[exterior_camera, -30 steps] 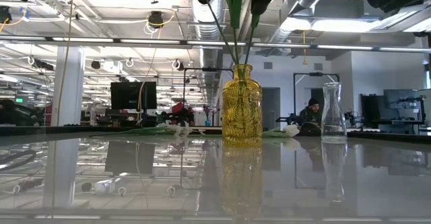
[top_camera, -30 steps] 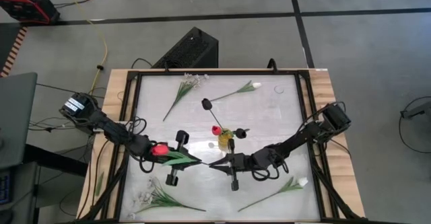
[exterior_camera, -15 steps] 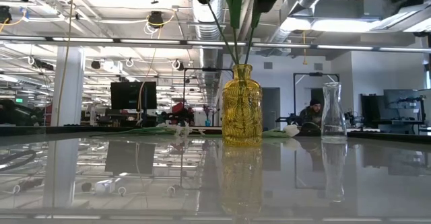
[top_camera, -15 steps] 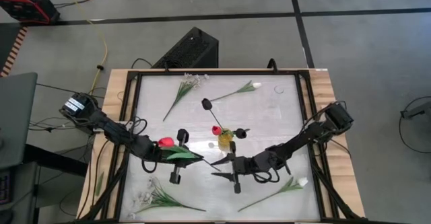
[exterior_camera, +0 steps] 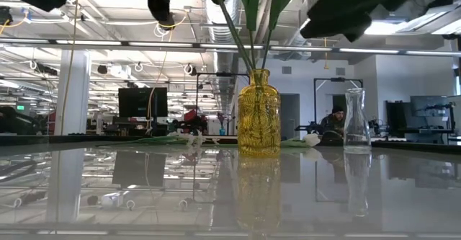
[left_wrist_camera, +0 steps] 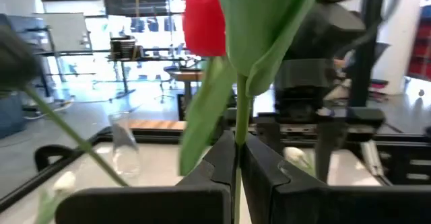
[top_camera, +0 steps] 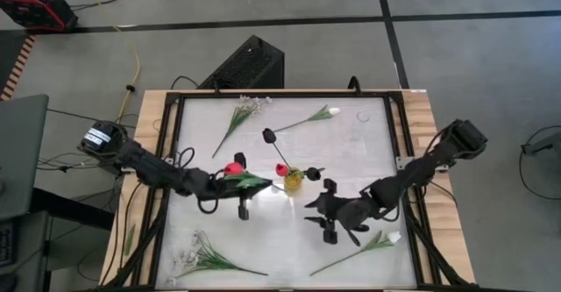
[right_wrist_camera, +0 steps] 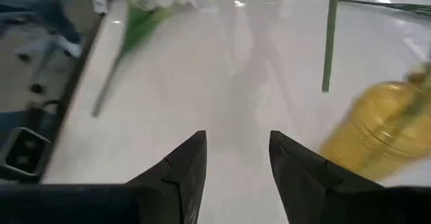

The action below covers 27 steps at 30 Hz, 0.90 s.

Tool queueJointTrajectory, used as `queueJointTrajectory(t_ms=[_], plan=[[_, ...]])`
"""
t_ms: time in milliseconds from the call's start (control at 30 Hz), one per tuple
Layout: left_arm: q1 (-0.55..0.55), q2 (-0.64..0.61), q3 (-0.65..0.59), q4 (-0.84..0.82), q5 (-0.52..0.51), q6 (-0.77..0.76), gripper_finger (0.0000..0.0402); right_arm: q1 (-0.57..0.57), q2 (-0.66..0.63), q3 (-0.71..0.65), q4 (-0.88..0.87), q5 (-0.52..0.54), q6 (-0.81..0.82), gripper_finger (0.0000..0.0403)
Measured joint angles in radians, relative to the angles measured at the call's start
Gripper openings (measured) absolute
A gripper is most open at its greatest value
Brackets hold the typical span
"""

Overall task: Sort flowers into vase by color
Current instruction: Put the red tulip into the yellow vase

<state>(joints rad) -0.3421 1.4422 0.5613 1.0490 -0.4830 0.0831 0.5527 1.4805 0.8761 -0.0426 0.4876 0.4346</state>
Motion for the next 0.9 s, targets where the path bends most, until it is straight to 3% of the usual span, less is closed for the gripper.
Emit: queueJointTrajectory(t_ms=[167,567,900], plan=[[0.06,0.0,0.0,0.005,0.021,-0.018,0.0,0.025,-0.001,-0.001,-0.036,0.085,0.003,0.0167],[0.085,-0.003,0.0,0.103,0.105,-0.038,0.0,0.015,-0.001,-0.001,-0.075,0.087,0.003,0.0142],[0.085,-0.012,0.0,0.108,0.074,0.02,0.0,0.015,-0.001,-0.001,-0.087,0.087,0.003,0.0132]])
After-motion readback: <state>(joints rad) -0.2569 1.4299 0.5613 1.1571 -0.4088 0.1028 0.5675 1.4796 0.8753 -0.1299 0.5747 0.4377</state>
